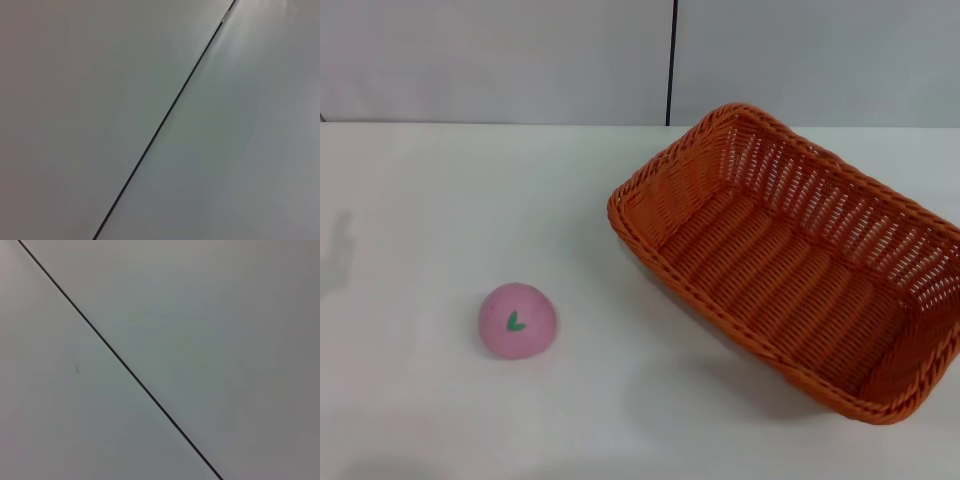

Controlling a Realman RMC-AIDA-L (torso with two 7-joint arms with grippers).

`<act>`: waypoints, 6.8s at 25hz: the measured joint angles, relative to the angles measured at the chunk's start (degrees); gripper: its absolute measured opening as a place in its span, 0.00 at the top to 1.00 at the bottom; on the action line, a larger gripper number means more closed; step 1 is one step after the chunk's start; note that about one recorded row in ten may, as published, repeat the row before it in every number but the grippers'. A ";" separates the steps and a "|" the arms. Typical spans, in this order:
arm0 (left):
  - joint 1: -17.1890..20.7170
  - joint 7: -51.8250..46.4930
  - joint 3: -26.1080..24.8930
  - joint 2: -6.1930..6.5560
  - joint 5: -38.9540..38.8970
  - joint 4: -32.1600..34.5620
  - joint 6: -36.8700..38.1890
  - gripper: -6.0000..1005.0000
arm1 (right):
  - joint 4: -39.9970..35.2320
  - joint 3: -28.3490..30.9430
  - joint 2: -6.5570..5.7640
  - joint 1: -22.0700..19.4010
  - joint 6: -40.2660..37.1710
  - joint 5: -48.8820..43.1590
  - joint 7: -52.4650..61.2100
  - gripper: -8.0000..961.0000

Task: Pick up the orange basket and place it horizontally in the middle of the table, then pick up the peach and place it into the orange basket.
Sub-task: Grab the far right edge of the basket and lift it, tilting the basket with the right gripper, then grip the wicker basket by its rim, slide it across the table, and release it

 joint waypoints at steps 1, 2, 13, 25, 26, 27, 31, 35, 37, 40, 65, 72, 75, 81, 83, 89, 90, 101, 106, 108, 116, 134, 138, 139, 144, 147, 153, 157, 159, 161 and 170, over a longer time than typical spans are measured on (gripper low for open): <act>0.05 -0.01 -0.09 0.00 0.00 0.00 0.00 0.70 | 0.00 0.00 0.00 0.00 0.00 0.00 0.00 0.59; 0.07 -0.01 -0.10 0.00 0.00 0.00 0.00 0.60 | 0.00 0.00 0.00 0.00 0.00 0.00 0.00 0.58; 0.12 -0.06 -0.08 0.01 0.00 0.00 0.06 0.19 | -0.71 -0.73 -0.22 0.05 -0.21 -1.10 0.13 0.56; 0.02 -1.52 -1.53 0.01 0.00 -0.53 1.01 0.19 | -27.79 -18.31 -5.50 1.21 -4.70 -11.67 27.10 0.53; 0.02 -1.54 -1.58 0.01 0.00 -0.53 0.99 0.19 | -32.10 -18.55 -6.07 1.68 -5.80 -14.69 30.79 0.52; 0.02 -1.54 -1.67 0.01 0.00 -0.53 0.95 0.19 | -36.50 -18.49 -6.49 2.31 -7.12 -17.86 34.04 0.52; -0.10 -1.56 -2.10 0.01 0.00 -0.53 0.82 0.19 | -52.55 -18.54 -8.18 6.23 -13.70 -30.11 46.25 0.51; -0.43 -1.58 -2.18 0.01 0.01 -0.54 0.77 0.19 | -63.03 -19.04 -9.55 11.80 -21.08 -38.82 54.59 0.50; -0.50 -1.58 -2.19 0.01 0.11 -0.58 0.78 0.19 | -66.49 -21.12 -10.02 14.09 -23.20 -41.53 56.80 0.49; -0.51 -1.58 -2.19 -0.02 0.25 -0.62 0.79 0.19 | -68.94 -25.75 -10.64 17.29 -23.67 -46.37 59.06 0.49; 0.22 -1.25 -1.75 -0.26 0.64 -0.62 1.50 0.19 | -60.32 -53.78 -3.01 23.02 -8.73 -69.78 59.33 0.23; 0.19 -1.44 -1.75 -0.26 0.61 -0.62 1.50 0.19 | -59.37 -55.55 -0.95 21.98 -6.97 -73.38 58.95 0.25; 0.19 -1.48 -1.75 -0.26 0.61 -0.62 1.50 0.19 | -58.83 -56.07 -0.68 21.72 -6.44 -73.73 58.74 0.26; 0.20 -1.56 -1.76 -0.26 0.61 -0.70 1.49 0.19 | -55.62 -58.13 -0.42 20.94 -3.61 -74.45 57.56 0.28; 0.19 -1.57 -1.75 -0.26 0.62 -0.71 1.49 0.19 | -55.17 -58.17 -0.22 20.69 -3.22 -74.44 56.65 0.29; 0.20 -1.58 -1.76 -0.26 0.62 -0.71 1.50 0.19 | -55.37 -58.08 -0.06 20.47 -3.28 -74.27 55.81 0.50; 0.20 -1.58 -1.76 -0.26 0.62 -0.71 1.50 0.19 | -55.41 -58.02 -0.06 20.47 -3.31 -74.27 55.77 0.55; 0.20 -1.58 -1.87 -0.26 0.61 -0.77 1.71 0.19 | -58.44 -56.24 -0.15 19.02 -3.42 -72.42 55.09 0.80; 0.20 -1.58 -1.89 -0.26 0.62 -1.32 2.03 0.19 | -60.32 -51.15 -1.00 17.51 -4.65 -63.32 53.28 0.82; 0.20 -1.58 -1.90 -0.26 0.62 -1.32 2.03 0.19 | -60.34 -50.16 -1.46 17.23 -5.25 -61.06 52.75 0.82; 0.16 -2.24 -2.09 -0.26 0.27 -1.32 2.04 0.19 | -59.79 -38.53 -6.06 16.42 -16.49 -41.21 48.58 0.82; 0.16 -2.37 -1.80 -0.33 0.58 -1.82 1.70 0.19 | -41.17 -42.49 -13.06 25.39 -27.15 -35.34 30.28 0.82; 0.55 -2.37 -1.76 -0.45 0.62 -2.07 1.62 0.19 | -36.48 -43.90 -12.53 27.52 -26.18 -38.87 26.39 0.82; 0.77 -2.40 -1.75 -0.50 0.62 -2.11 1.58 0.19 | -33.40 -44.26 -11.68 28.81 -24.75 -41.24 24.02 0.82; 1.15 -2.43 -1.21 -0.60 0.70 -2.48 1.57 0.19 | -26.41 -46.24 -10.38 30.84 -19.98 -44.38 20.29 0.82; 1.44 -2.44 -0.68 -0.58 0.71 -3.25 1.66 0.19 | -24.85 -47.71 -9.63 31.07 -17.97 -44.46 19.38 0.82; 1.63 -2.46 -0.28 -0.54 0.71 -3.43 1.68 0.19 | -23.70 -49.10 -8.09 31.16 -15.17 -44.53 19.05 0.79; 1.76 -2.59 -0.12 -0.52 0.70 -3.43 1.62 0.19 | -23.35 -50.15 -7.51 31.19 -13.50 -44.60 19.28 0.76; 1.99 -3.02 -0.12 -0.52 0.70 -3.43 1.59 0.19 | -22.99 -50.26 -7.48 31.24 -12.77 -44.63 20.29 0.75; 2.11 -3.06 -0.13 -0.52 0.70 -3.43 1.58 0.19 | -22.98 -50.14 -7.48 31.21 -12.30 -44.63 20.49 0.73; 2.13 -3.08 0.53 -0.39 0.70 -3.43 1.57 0.19 | -23.05 -45.25 -7.44 29.52 -7.16 -44.10 18.43 0.66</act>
